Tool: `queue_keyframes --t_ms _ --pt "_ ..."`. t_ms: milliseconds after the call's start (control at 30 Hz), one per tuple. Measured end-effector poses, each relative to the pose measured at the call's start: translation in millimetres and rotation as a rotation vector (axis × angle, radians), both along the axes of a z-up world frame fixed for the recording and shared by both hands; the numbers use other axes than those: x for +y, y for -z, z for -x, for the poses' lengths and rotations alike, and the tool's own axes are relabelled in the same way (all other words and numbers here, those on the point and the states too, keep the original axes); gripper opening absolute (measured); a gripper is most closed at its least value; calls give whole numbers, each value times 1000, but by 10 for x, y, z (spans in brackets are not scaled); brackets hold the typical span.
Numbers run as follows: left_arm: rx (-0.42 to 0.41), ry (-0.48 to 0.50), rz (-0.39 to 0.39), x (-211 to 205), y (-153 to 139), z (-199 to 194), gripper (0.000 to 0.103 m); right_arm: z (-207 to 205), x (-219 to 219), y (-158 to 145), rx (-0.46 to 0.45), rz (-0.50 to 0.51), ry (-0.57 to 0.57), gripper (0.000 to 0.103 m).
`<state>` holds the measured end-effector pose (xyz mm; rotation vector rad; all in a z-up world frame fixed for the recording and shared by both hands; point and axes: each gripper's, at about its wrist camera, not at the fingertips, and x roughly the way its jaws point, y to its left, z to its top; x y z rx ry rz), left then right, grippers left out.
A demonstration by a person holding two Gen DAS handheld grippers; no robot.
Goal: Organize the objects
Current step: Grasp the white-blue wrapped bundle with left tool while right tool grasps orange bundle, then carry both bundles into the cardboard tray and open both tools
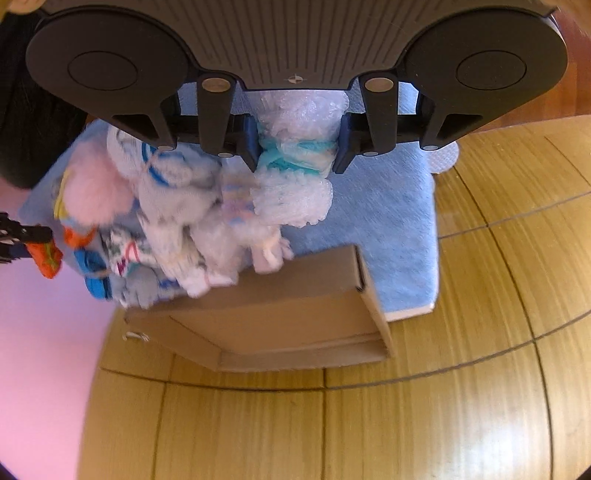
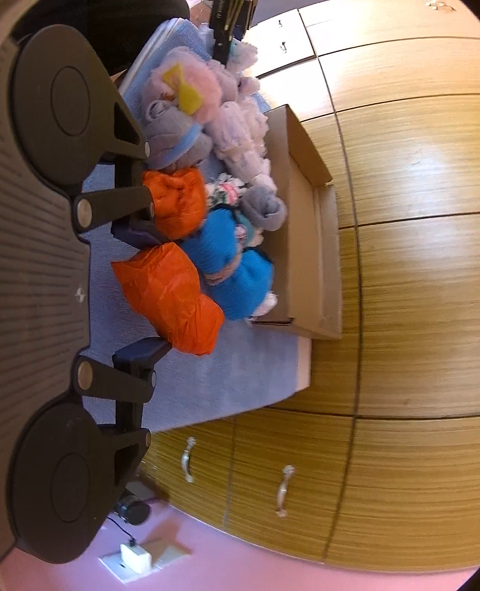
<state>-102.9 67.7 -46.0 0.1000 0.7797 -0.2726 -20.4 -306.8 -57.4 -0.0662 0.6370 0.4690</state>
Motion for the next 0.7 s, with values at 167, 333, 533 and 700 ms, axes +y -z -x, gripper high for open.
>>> queue_keyframes --t_ms 167,333,533,700 --pt "-7 -45 34 17 -306 -217 46 -105 141 -397 -75 1 -52 47" --pt "-7 -72 88 -26 -601 -549 46 -307 387 -764 -136 -28 -126 47" --pt "27 -112 111 -107 -752 -1194 46 -806 824 -1059 -170 -37 -219 47" --pt "61 -140 109 -154 -723 -1842 47 -1368 1253 -1016 -128 -19 -273 48"
